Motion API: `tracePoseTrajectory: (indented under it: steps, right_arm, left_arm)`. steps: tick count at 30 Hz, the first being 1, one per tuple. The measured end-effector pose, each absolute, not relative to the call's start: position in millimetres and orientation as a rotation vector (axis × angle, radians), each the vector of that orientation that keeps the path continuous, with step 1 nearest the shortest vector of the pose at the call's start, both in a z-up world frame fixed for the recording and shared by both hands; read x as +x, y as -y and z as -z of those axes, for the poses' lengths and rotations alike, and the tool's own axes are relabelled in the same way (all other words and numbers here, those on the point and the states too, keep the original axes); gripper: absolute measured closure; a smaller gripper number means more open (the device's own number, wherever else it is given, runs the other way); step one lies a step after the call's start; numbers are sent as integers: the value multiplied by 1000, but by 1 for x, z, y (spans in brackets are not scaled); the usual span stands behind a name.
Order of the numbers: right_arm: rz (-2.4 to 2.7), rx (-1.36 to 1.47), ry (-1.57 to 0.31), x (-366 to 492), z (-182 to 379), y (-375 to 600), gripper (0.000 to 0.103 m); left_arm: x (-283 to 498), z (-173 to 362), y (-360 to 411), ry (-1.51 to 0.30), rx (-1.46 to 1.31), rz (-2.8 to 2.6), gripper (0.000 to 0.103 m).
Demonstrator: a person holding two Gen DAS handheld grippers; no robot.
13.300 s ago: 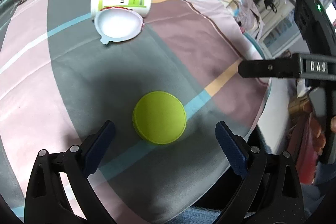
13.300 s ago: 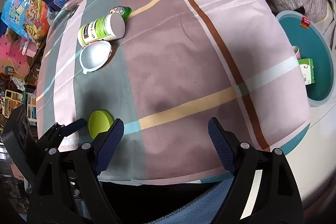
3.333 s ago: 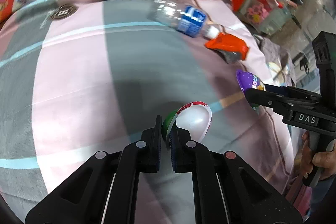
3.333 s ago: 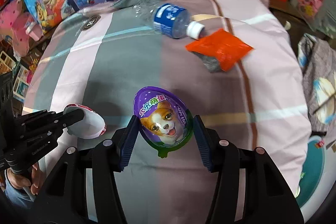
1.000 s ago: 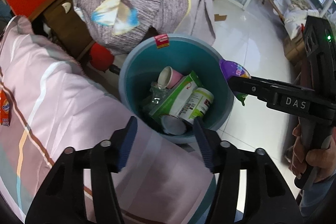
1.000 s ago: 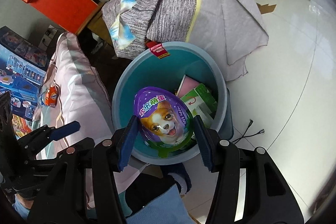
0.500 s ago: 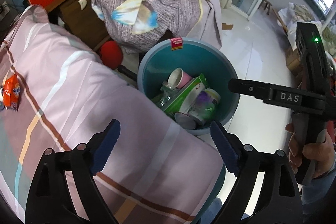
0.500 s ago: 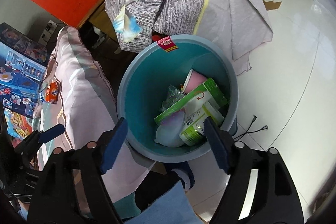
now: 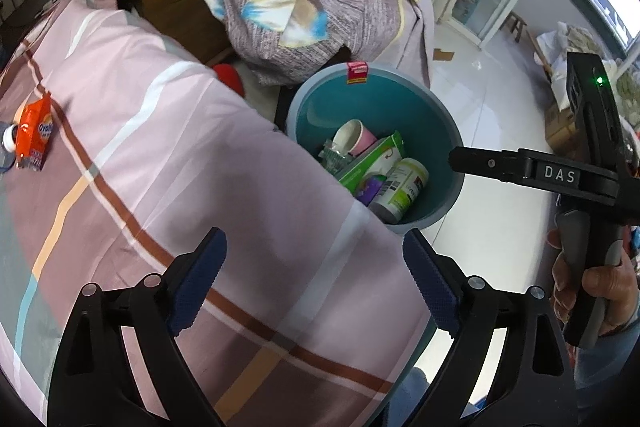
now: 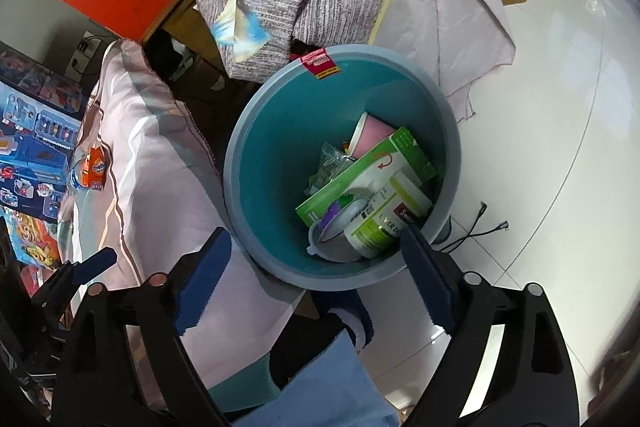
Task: Collect trash
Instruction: 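Move both tools back over the bed toward the bottle and snack bag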
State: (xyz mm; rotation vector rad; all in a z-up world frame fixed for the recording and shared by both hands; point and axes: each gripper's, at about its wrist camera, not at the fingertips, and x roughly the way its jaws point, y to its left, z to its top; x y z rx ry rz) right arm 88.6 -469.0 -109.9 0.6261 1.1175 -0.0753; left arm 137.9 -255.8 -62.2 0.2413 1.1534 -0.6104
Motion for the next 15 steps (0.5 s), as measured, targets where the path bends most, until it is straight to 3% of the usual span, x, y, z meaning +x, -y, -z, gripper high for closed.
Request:
tracePoseTrajectory:
  steps: [15]
  right_arm:
    - [61, 537, -1159, 98, 92, 425, 20]
  left_arm:
    - [136, 52, 204, -1128, 141, 565, 9]
